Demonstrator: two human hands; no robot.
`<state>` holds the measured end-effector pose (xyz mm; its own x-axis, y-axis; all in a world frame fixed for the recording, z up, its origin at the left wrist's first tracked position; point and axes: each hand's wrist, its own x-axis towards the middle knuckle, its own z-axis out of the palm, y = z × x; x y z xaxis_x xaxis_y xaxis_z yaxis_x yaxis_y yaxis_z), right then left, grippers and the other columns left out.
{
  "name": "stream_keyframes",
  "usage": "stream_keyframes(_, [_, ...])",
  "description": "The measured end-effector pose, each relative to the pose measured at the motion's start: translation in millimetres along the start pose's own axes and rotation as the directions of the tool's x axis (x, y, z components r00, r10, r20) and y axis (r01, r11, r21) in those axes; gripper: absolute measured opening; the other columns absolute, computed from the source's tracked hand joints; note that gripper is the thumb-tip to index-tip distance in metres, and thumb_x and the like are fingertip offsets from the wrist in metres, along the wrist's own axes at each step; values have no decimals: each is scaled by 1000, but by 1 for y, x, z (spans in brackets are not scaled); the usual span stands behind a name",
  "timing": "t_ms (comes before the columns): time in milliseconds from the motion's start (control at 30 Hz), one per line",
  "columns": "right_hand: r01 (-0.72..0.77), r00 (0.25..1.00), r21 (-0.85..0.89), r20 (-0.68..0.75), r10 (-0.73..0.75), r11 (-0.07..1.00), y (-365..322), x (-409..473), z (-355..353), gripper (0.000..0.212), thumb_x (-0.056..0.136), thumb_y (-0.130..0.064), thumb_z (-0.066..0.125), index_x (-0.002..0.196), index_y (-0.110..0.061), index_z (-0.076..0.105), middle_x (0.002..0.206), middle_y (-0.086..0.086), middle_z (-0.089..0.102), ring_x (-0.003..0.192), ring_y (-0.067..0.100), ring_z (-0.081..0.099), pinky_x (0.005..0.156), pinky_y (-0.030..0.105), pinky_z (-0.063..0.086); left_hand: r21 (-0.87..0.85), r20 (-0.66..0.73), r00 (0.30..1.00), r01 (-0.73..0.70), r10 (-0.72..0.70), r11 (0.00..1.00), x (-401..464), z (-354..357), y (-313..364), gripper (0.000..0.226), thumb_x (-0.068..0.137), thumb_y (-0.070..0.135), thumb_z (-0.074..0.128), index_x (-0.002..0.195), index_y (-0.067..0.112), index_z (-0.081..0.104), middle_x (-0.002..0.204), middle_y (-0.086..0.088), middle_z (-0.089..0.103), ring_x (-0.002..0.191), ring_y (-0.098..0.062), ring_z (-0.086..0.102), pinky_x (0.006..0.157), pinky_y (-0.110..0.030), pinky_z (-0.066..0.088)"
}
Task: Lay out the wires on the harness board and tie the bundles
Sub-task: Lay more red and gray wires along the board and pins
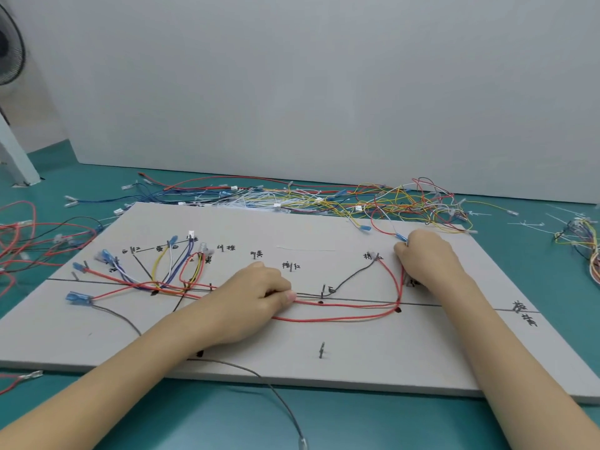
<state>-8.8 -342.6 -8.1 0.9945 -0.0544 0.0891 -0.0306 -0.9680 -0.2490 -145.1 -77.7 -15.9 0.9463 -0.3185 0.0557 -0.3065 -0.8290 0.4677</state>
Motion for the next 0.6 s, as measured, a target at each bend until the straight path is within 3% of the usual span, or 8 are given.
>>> stream_keyframes(133, [-28,999,73,-33,31,997,-1,-16,-10,35,96,-36,42,74,-10,45,82,12,56,81,33,53,65,32,36,216,-57,994,-80,95,973,-12,2,25,49,92,53,22,69,20,50,73,9,42,89,1,33,80,-27,19])
stream_keyframes(233, [43,999,105,-17,-42,994,-8,-40,-19,29,94,-34,45,83,-9,53,85,10,61,83,32,55,65,32,38,257,-2,983,-174,181,950,-22,6,51,46,93,52,19,70,25,48,76,10,42,88,-3,30,80,-24,20])
stream_keyframes(333, [125,980,267,115,-160,956,-20,-68,-30,31,92,-32,51,75,-8,61,67,4,62,64,23,58,57,27,40,316,12,970,-235,244,919,-23,11,69,41,100,42,28,66,24,40,75,8,41,85,-10,31,77,-29,22])
stream_keyframes(433, [78,907,491,327,-266,868,-31,-98,-40,44,92,-39,56,60,-10,64,44,-2,52,37,13,43,41,18,35,275,15,961,-268,275,923,-24,11,81,41,101,40,31,64,24,35,73,8,38,84,-12,31,77,-31,24])
stream_keyframes(500, [47,861,559,398,-317,828,-34,-112,-42,41,89,-38,62,61,-8,66,46,-1,55,35,10,40,37,15,32,240,21,956,-290,294,926,-24,12,88,41,101,39,31,63,27,31,72,11,34,85,-13,31,79,-33,27])
stream_keyframes(600, [8,857,587,413,-308,809,-29,-124,-40,22,83,-18,65,63,-7,64,53,2,60,40,11,45,38,16,32,205,36,946,-322,321,924,-20,17,96,37,101,37,34,66,27,35,73,12,31,84,-13,30,82,-35,31])
